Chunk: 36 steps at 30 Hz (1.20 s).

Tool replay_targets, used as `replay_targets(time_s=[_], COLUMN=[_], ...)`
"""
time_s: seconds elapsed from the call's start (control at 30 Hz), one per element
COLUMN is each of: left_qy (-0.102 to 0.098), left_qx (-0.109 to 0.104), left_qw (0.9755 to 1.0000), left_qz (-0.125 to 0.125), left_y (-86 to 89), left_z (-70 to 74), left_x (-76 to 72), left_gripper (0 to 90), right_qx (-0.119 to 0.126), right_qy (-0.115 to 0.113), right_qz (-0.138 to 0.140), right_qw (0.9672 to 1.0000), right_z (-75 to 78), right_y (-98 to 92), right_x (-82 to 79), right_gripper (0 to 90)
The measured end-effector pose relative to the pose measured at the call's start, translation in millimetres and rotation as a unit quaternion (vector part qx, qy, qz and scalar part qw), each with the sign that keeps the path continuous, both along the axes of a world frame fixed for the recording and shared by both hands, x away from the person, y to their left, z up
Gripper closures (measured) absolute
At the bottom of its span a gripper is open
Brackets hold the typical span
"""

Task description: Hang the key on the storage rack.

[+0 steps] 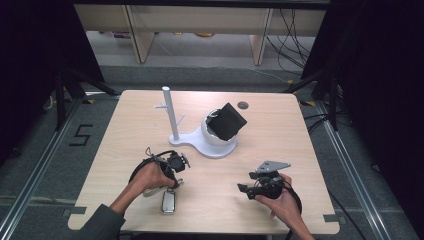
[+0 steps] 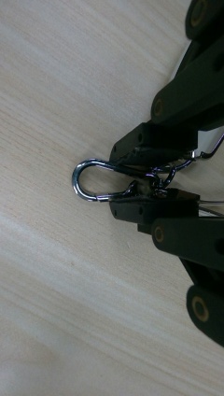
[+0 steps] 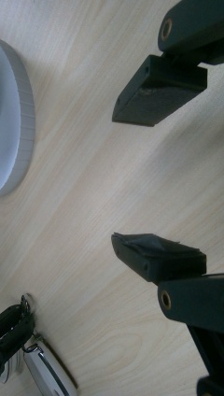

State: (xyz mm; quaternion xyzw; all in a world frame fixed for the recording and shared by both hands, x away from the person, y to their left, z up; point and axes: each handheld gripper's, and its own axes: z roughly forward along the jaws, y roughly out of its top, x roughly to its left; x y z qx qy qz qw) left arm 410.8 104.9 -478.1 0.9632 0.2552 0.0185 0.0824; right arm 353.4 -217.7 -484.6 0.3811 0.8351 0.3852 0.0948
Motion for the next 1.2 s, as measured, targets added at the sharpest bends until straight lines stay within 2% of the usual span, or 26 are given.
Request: replay_targets(time_s=[0.1, 0.17, 0.2, 0.23, 0.33, 0.43, 0.63, 0.77, 0.83, 0.87, 1.0, 1.07, 1.17, 1.2], left_qy=[-0.005, -0.008, -0.014, -0.013, -0.017, -0.012, -0.010, -0.013, -0.017, -0.025, -0.027, -0.041, -0.051, -0.051], left_qx=[0.001, -0.005, -0.014, -0.025, -0.014, -0.017, -0.009, -0.004, -0.005, -0.009, -0.025, -0.030, -0.042, -0.042], left_qw=[1.0000, 0.9999, 0.9998, 0.9996, 0.9997, 0.9998, 0.9999, 0.9999, 0.9998, 0.9996, 0.9993, 0.9987, 0.9978, 0.9978], left_qz=[-0.001, 0.003, 0.004, 0.006, 0.006, 0.008, 0.002, -0.007, -0.009, -0.010, -0.007, -0.002, 0.002, 0.000], left_y=[1.3, 2.1, 3.5, 6.5, 7.9, 8.6, 4.6, 4.2, 4.6, 5.6, 10.8, 14.7, 20.7, 23.0], left_z=[0.2, 2.1, 5.8, 11.1, 11.0, 9.8, 4.8, 5.3, 6.3, 7.8, 18.6, 28.6, 43.3, 48.7], left_x=[-0.4, -0.8, -0.7, -0.1, 0.7, 2.2, 0.9, 0.1, -1.6, -1.7, -2.9, -3.9, -4.7, -4.7], left_gripper=[72.4, 73.1, 76.3, 84.9, 86.4, 86.0, 85.2, 85.8, 86.3, 86.5, 86.5, 86.5, 86.5, 86.5], right_qx=[0.001, -0.001, 0.000, 0.001, -0.001, -0.001, 0.000, 0.002, -0.001, 0.000, 0.002, 0.001, 0.003, 0.004], right_qy=[0.000, -0.001, -0.001, -0.002, -0.002, 0.001, 0.000, 0.006, 0.000, 0.002, 0.005, 0.004, 0.005, 0.013], right_qz=[0.001, 0.001, 0.000, 0.000, 0.002, 0.002, 0.003, -0.001, 0.002, 0.002, -0.002, -0.002, -0.002, -0.008], right_qw=[1.0000, 1.0000, 1.0000, 1.0000, 1.0000, 1.0000, 1.0000, 1.0000, 1.0000, 1.0000, 1.0000, 1.0000, 1.0000, 0.9999], right_z=[0.2, -0.2, -0.2, -0.1, -0.3, -0.3, -0.5, -0.4, -0.4, -0.6, -0.2, -0.4, -0.3, -0.4], right_y=[0.2, -0.3, -0.3, -0.4, -0.2, 0.4, -0.2, 0.3, -0.4, -0.3, -0.6, -0.8, -0.5, 0.5], right_x=[0.1, 0.1, 0.2, 0.4, 0.4, 0.1, 0.6, -0.4, 0.6, 0.3, 0.3, 0.3, 0.3, -1.1], right_gripper=[35.5, 35.5, 35.5, 35.5, 35.5, 35.4, 35.4, 35.4, 35.4, 35.4, 35.4, 35.4, 35.4, 35.4])
